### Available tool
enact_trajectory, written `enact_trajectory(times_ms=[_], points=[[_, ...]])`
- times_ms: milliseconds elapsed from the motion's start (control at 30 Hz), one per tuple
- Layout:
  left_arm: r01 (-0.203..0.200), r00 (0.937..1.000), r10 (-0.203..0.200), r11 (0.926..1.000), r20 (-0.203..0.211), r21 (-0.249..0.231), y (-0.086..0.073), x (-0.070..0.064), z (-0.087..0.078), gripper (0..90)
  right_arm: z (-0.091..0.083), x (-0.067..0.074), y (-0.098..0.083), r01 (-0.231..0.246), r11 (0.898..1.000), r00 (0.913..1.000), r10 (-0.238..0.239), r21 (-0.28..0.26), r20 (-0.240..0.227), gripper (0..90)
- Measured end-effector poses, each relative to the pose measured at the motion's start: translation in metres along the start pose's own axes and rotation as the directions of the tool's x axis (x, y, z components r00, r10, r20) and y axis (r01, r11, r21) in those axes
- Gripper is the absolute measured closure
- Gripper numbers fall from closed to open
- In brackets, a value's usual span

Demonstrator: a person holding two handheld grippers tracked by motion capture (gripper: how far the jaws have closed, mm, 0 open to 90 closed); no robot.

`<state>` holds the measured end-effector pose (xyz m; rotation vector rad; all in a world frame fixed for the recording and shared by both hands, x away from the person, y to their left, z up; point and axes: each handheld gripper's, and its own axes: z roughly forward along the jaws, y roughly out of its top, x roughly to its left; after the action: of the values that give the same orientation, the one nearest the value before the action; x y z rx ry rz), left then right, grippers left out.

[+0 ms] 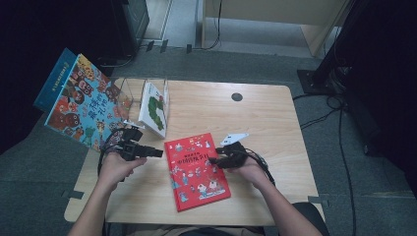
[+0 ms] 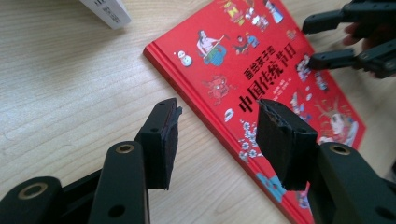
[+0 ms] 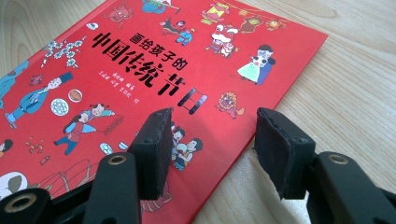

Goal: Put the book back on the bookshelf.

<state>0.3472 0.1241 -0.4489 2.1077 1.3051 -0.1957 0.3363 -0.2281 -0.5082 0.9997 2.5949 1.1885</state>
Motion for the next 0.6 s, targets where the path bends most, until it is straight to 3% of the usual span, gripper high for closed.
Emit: enact_trajectory(times_ms=[333, 600], points=[[0.004, 0.9998, -0.004, 0.9999, 0.018, -0.012, -0.01, -0.003, 0.021, 48.4, 0.0, 0.001, -0.001, -0.006, 1.0, 1.0, 0.006, -0.007, 0.001, 45.7], [-0.002, 1.0, 0.002, 0.9998, 0.003, 0.019, -0.017, -0.005, 0.04, 48.0, 0.001, 0.002, -0.004, -0.013, 1.0, 0.9999, 0.013, -0.026, 0.011, 45.4]])
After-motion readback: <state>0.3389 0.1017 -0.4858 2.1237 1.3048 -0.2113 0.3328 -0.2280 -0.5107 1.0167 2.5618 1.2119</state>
